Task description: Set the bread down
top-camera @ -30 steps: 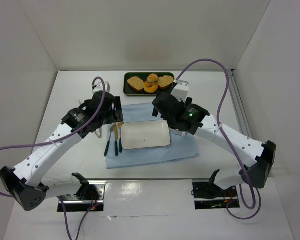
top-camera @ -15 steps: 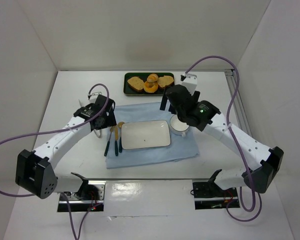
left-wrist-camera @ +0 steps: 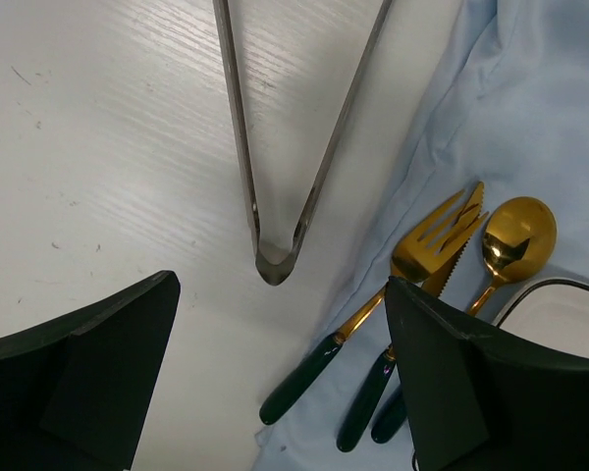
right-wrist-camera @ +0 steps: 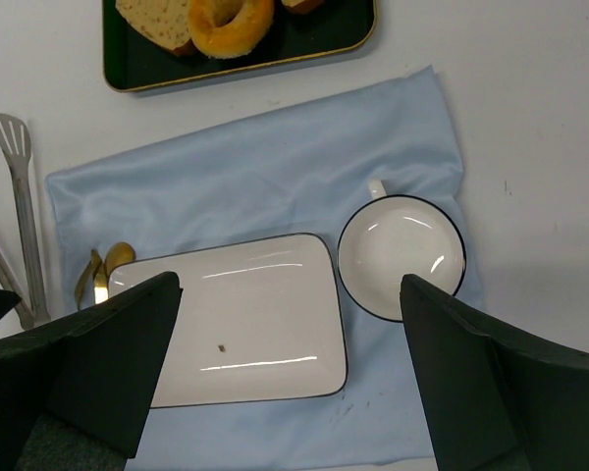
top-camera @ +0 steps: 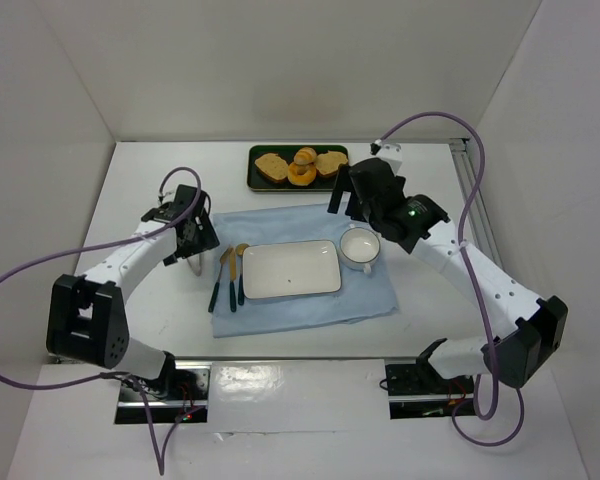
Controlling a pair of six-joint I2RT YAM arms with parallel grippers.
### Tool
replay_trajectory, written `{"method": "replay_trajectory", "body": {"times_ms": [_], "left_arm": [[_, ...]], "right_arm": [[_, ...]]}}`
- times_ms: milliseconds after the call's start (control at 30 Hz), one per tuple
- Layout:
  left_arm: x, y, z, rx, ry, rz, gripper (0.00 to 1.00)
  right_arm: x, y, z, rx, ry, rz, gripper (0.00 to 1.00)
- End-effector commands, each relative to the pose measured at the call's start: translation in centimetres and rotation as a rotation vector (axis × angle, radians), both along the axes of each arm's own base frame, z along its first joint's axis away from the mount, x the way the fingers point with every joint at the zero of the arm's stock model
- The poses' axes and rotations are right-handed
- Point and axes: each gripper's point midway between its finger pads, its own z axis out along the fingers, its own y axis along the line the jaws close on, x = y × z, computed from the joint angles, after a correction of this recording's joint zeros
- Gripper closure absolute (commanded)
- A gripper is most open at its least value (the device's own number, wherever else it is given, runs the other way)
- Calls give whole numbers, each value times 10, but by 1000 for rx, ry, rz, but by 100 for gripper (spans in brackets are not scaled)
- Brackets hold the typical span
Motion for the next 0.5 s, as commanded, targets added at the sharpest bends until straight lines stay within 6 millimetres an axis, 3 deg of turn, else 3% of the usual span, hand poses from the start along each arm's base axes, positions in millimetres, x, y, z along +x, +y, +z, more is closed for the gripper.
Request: {"method": "replay_trajectory", "body": {"times_ms": [0, 67, 467], "left_arm": [[13, -3, 0, -21, -10, -14, 0], [16, -4, -5, -18, 7, -14, 0], [28, 11, -44, -18, 91, 30, 0]], "right_arm": [[7, 4, 16, 57, -49, 42, 0], [14, -4, 26, 66, -68, 24, 0], [27, -14, 27, 87, -56, 36, 0]]}}
